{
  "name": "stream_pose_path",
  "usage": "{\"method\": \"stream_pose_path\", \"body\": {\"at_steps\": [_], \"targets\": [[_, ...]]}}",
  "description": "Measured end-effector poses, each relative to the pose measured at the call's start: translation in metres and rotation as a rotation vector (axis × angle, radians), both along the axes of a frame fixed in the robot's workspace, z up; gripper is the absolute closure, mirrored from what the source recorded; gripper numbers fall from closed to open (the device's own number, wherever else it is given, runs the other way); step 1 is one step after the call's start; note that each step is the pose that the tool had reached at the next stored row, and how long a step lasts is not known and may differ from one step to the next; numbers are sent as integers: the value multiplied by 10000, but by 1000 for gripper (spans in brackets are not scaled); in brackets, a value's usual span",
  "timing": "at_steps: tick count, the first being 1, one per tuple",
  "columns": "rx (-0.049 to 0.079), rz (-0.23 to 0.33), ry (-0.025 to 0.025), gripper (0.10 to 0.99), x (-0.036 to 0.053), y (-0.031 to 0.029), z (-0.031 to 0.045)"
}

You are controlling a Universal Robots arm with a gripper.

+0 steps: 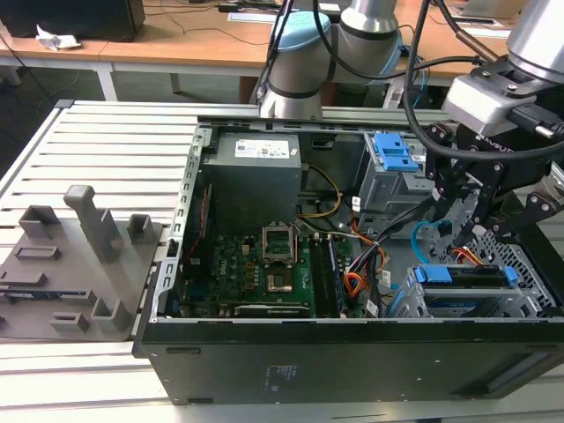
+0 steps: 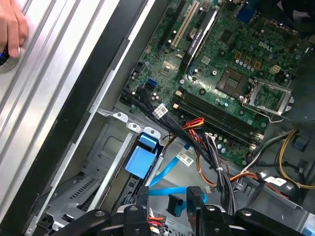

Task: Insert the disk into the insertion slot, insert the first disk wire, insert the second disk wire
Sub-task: 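Insert the second disk wire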

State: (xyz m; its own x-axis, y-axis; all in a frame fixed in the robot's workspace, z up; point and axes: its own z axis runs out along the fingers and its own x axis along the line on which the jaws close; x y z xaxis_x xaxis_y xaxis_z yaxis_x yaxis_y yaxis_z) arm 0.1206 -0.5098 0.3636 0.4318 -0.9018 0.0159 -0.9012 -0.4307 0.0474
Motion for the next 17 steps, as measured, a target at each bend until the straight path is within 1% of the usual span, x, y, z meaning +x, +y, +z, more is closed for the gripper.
{"method": "stream_pose_path", "body": {"at_steps": [1, 5, 9, 10, 15, 16, 17], "targets": [[-30, -2, 0, 651, -1, 0, -5], [-40, -2, 0, 663, -1, -1, -6], [-47, -2, -1, 914, -1, 0, -6], [-50, -2, -1, 929, -1, 0, -6], [-59, -2, 0, 929, -1, -4, -7], [-62, -2, -1, 929, -1, -22, -6], [-66, -3, 0, 929, -2, -60, -7]]}}
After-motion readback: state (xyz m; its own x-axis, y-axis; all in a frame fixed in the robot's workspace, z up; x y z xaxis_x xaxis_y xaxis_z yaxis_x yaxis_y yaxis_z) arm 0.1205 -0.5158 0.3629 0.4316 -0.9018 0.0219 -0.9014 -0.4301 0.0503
